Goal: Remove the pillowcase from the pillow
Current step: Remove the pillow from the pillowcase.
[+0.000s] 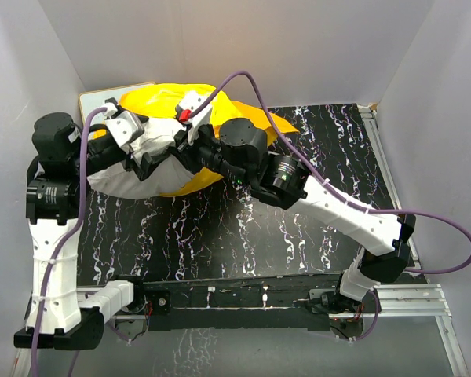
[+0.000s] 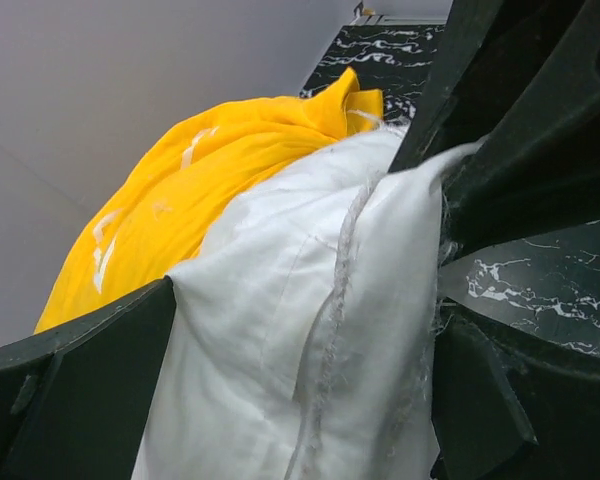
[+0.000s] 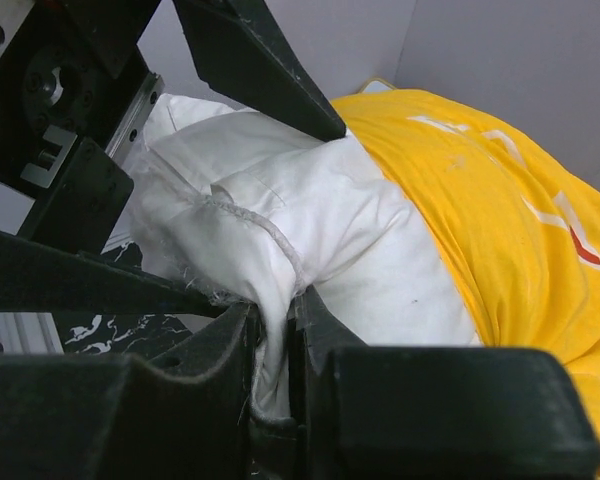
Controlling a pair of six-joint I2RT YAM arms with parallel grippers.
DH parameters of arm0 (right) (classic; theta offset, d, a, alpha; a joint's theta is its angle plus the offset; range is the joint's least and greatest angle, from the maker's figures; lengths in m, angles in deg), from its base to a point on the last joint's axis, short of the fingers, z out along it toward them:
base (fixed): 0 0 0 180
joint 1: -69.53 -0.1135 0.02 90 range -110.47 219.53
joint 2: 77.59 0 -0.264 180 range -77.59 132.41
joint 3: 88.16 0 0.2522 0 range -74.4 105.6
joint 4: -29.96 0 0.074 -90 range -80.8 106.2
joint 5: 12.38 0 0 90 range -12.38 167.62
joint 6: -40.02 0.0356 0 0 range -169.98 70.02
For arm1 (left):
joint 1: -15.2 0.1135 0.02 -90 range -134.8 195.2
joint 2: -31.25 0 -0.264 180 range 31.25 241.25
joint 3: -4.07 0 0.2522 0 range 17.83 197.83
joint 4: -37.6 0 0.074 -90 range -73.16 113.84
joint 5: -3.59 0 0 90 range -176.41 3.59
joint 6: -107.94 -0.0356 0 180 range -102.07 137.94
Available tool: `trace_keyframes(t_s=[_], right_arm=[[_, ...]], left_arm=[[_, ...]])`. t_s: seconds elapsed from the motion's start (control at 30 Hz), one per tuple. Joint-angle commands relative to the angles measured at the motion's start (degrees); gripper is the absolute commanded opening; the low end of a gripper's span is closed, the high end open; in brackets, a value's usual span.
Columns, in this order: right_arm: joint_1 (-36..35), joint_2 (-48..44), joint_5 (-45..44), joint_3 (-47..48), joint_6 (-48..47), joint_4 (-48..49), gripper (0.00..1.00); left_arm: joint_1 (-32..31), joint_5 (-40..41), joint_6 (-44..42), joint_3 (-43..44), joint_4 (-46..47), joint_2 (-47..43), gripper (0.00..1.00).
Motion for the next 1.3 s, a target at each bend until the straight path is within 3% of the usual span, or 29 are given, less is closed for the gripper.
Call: trace_keyframes(t_s=[0.0, 0.1, 0.23, 0.37, 0.4, 0.43, 0.47, 0.5, 0.57, 0.67, 0.77, 0.9, 1.07, 1.27], right_arm=[[-2.3, -3.8, 4.1, 8.5, 4.2, 11.6, 0.08], [-3.0, -2.7, 3.3, 11.1, 4.0, 10.0, 0.08], [-3.2, -3.2, 0.9, 9.5, 4.0, 11.0, 0.08], [-3.1, -2.8, 3.3, 8.8, 5.9, 11.9, 0.08], [-3.2, -2.5, 4.2, 9.2, 6.2, 11.9, 0.08], [-3.2, -1.9, 4.8, 9.7, 6.7, 11.6, 0.08], [-3.2, -1.6, 5.1, 10.3, 6.9, 11.2, 0.08], [-3.2, -1.6, 4.9, 10.5, 7.0, 11.0, 0.08], [-3.1, -2.2, 1.7, 10.0, 7.0, 11.4, 0.12], [-1.0, -3.5, -3.1, 8.0, 7.4, 11.6, 0.53], [4.8, -3.7, -3.1, 7.4, 12.3, 8.0, 0.76], [13.3, -3.3, 5.1, 3.9, 18.5, 4.4, 0.82], [15.7, 1.5, 7.9, 5.5, 17.9, -4.0, 0.89], [16.4, 3.2, 15.1, -0.2, 15.9, -5.1, 0.94]], left_arm=[[0.2, -8.0, -2.8, 6.4, -7.8, 5.2, 0.96], [0.2, -17.2, -3.5, 7.8, -18.0, 7.4, 0.88], [0.2, -19.8, -4.8, 5.2, -23.8, 7.3, 0.71], [0.2, -19.8, -9.9, 1.3, -26.9, 6.1, 0.71], [0.2, -19.4, -10.2, -0.4, -25.9, 5.6, 0.63], [0.1, -18.7, -10.4, -2.1, -24.1, 4.9, 0.45], [0.1, -17.7, -10.6, -3.8, -21.9, 4.2, 0.15], [0.1, -16.0, -9.9, -5.4, -18.5, 3.0, 0.00], [0.1, -13.2, -7.8, -8.3, -10.3, -0.6, 0.00], [0.1, -13.8, -10.9, -7.8, -7.4, -2.6, 0.00], [0.1, -17.2, -16.8, -4.0, -15.0, -1.8, 0.00], [0.1, -19.4, -29.3, -3.3, -25.8, -3.0, 0.00], [0.1, -18.0, -41.1, -6.3, -31.3, -6.0, 0.00], [0.1, -16.4, -51.0, -7.4, -35.7, -7.5, 0.00]])
